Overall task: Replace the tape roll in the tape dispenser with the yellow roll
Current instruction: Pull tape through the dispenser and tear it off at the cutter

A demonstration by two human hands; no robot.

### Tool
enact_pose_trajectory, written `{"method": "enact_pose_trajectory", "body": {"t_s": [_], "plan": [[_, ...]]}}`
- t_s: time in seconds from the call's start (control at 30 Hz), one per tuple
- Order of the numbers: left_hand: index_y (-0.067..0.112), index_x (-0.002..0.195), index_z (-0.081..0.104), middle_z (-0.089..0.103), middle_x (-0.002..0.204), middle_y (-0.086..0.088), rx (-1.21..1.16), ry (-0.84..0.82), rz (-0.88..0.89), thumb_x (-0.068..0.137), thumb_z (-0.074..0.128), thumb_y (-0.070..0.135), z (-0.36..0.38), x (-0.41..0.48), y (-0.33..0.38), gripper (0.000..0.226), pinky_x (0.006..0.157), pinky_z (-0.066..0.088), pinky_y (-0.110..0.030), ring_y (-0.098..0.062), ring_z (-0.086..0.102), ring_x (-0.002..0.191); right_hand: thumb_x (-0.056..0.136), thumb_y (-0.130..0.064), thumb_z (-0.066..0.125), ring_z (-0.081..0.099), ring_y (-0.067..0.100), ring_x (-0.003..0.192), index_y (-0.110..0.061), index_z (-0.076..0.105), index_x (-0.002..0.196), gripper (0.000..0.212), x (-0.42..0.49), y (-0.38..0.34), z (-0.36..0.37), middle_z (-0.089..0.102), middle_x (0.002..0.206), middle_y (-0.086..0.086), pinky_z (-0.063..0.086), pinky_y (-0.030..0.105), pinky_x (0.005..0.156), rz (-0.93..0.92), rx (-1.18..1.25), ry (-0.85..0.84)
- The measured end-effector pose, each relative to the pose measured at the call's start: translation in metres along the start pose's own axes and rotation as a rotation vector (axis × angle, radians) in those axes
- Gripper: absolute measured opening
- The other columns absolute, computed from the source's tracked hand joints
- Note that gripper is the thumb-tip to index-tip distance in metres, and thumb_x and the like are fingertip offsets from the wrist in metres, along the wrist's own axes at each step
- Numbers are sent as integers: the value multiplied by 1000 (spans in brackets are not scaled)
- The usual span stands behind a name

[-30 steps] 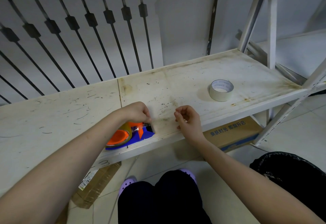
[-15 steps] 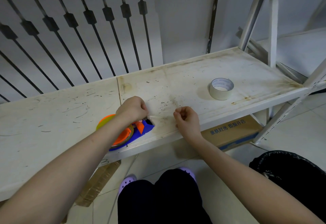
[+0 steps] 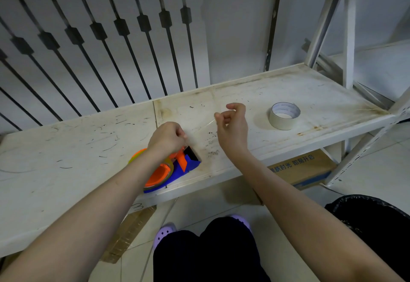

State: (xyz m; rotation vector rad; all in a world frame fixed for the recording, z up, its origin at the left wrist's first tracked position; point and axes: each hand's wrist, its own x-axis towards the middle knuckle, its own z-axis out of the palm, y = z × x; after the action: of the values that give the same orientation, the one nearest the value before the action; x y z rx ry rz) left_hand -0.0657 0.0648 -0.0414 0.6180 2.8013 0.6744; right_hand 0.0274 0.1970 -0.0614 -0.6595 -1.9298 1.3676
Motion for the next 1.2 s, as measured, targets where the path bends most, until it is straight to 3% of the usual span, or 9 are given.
{"method": "enact_pose_trajectory", "body": {"t_s": [0.07, 0.17, 0.27, 0.33, 0.47, 0.73, 0.87, 1.03, 1.2], "plan": [[20, 63, 56, 60, 79, 1, -121, -34, -45, 85, 58, 9, -6, 3, -2, 25, 70, 43, -29, -21, 55, 81, 96, -21, 49, 58, 6, 80, -9, 30, 134, 44, 0, 1, 2, 59, 96, -4, 49, 30, 79, 70, -8, -20], [18, 64, 58, 59, 78, -3, -253, -40, -90, 87, 60, 10, -14, 5, -6, 24, 72, 45, -29, -21, 55, 80, 96, -23, 50, 55, 20, 112, -4, 22, 143, 58, -9, 12, 3, 35, 139, 10, 44, 27, 92, 211, -54, -20], [17, 66, 59, 57, 72, 0, -340, -43, -97, 86, 60, 5, -17, 4, -5, 24, 56, 46, -21, -18, 53, 72, 95, -22, 46, 61, 32, 98, 4, 56, 114, 35, -30, 16, 8, 62, 113, 23, 50, 39, 84, 266, -70, -158], [17, 66, 59, 58, 74, 1, -372, -46, -89, 86, 61, 5, -16, 2, -2, 23, 57, 45, -22, -15, 53, 74, 91, -26, 48, 59, 42, 92, 12, 59, 100, 40, -41, 11, 19, 64, 100, 30, 49, 49, 84, 293, -20, -315], [15, 68, 60, 61, 89, -5, -401, -40, -84, 86, 62, 6, -16, -1, 0, 20, 75, 41, -27, -17, 54, 87, 90, -29, 56, 59, 9, 70, -10, 70, 81, 25, -45, -1, 35, 67, 73, 0, 46, 19, 67, 338, 158, -422], [19, 65, 60, 58, 75, 6, -333, -8, -62, 84, 63, 6, -15, 4, -1, 24, 72, 42, -26, -16, 55, 86, 90, -20, 59, 60, 9, 71, -14, 68, 79, 15, -45, 3, 46, 67, 76, 2, 46, 17, 63, 423, 254, -328], [14, 65, 61, 63, 83, -2, -169, 100, 0, 85, 63, 10, -6, 3, -1, 21, 73, 41, -28, -17, 54, 85, 90, -28, 57, 58, 16, 71, -8, 69, 73, 29, -48, 7, 49, 69, 78, 14, 49, 32, 76, 407, 108, -250], [11, 73, 70, 65, 84, -2, -144, 138, 82, 83, 66, 10, -4, 3, -1, 11, 72, 40, -28, -14, 54, 84, 87, -26, 63, 60, 15, 73, -7, 71, 76, 24, -50, 6, 42, 71, 80, 11, 50, 31, 76, 404, 99, -202], [9, 76, 72, 66, 84, -4, -172, 116, 111, 82, 66, 9, -1, 1, 2, 8, 73, 41, -27, -17, 56, 83, 90, -27, 56, 64, 21, 85, -4, 72, 94, 28, -49, 14, 37, 70, 89, 6, 49, 31, 78, 334, -71, -221]]}}
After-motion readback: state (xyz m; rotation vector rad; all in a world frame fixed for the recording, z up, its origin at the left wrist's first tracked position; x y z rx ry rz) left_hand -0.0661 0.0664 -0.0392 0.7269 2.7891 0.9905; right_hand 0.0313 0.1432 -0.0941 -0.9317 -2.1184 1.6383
